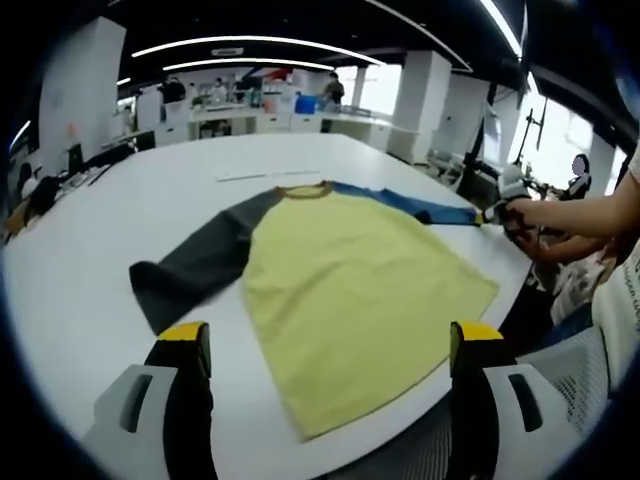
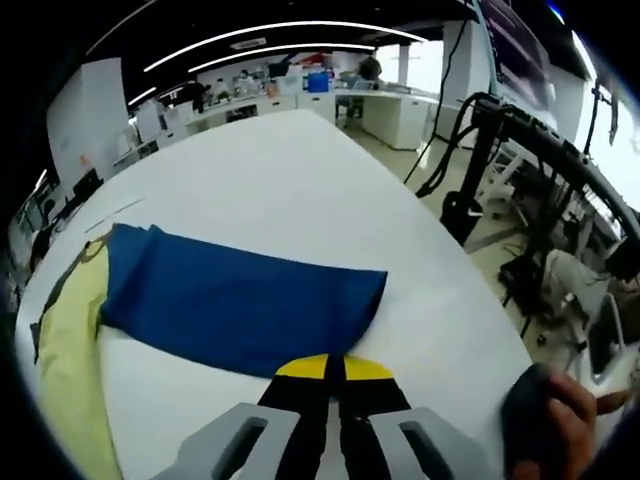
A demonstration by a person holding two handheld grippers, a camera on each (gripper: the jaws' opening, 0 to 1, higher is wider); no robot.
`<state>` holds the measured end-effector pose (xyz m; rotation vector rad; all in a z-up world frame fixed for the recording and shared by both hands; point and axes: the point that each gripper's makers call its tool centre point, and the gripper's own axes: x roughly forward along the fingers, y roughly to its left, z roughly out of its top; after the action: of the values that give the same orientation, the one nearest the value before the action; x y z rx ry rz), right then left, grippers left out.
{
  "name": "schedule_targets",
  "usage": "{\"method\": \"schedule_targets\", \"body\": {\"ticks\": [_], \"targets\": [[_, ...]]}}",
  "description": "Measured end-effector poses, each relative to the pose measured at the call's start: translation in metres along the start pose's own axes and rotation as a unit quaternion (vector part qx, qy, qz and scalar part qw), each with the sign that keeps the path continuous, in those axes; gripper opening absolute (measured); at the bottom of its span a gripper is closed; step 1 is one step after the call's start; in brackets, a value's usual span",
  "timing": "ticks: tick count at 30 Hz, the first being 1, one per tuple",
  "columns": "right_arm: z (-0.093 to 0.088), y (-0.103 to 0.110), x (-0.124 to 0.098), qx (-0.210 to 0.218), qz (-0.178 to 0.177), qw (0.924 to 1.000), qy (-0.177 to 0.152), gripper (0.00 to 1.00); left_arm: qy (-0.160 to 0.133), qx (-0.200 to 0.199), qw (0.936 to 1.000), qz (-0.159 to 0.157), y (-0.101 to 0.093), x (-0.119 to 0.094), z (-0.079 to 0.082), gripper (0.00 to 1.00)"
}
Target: Fold the garment on the visible template until the final outline fits inside the template.
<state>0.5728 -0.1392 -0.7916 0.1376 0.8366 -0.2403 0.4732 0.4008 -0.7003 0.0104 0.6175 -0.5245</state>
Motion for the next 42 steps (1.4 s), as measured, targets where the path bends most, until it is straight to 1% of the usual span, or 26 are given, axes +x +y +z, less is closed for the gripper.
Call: {"method": "schedule_targets", "body": {"ticks": [6, 12, 17, 24, 30, 34, 37, 42], "targets": [[0.000, 0.000, -0.004, 0.031, 0.019, 0.9993, 0.001, 0.00, -0.002, 0.001, 1.0000, -0.001, -0.001, -0.001, 0.001, 0.97], [0.006, 0.006, -0.012, 0.022, 0.035, 0.9991, -0.010, 0.00, -0.016, -0.001, 0.9999, 0.000, -0.001, -0.003, 0.007, 0.98], [0.014, 0.009, -0.017, 0.018, 0.040, 0.9989, -0.018, 0.00, -0.016, 0.004, 0.9999, -0.002, -0.003, -0.004, 0.007, 0.99], [0.030, 0.017, -0.025, 0.005, 0.053, 0.9979, -0.035, 0.00, -0.020, 0.003, 0.9998, -0.005, -0.003, -0.004, 0.009, 0.99], [0.042, 0.025, -0.029, -0.011, 0.059, 0.9973, -0.043, 0.00, -0.027, 0.003, 0.9996, -0.006, -0.003, -0.004, 0.012, 0.99], [0.051, 0.034, -0.032, -0.015, 0.067, 0.9964, -0.050, 0.00, -0.028, 0.003, 0.9996, -0.008, -0.003, -0.004, 0.013, 0.99], [0.059, 0.043, -0.035, -0.028, 0.075, 0.9952, -0.056, 0.00, -0.027, 0.004, 0.9996, -0.008, -0.003, -0.004, 0.012, 0.99], [0.071, 0.057, -0.039, -0.038, 0.088, 0.9932, -0.066, 0.00, -0.028, 0.003, 0.9996, -0.009, -0.003, -0.004, 0.012, 0.99]]}}
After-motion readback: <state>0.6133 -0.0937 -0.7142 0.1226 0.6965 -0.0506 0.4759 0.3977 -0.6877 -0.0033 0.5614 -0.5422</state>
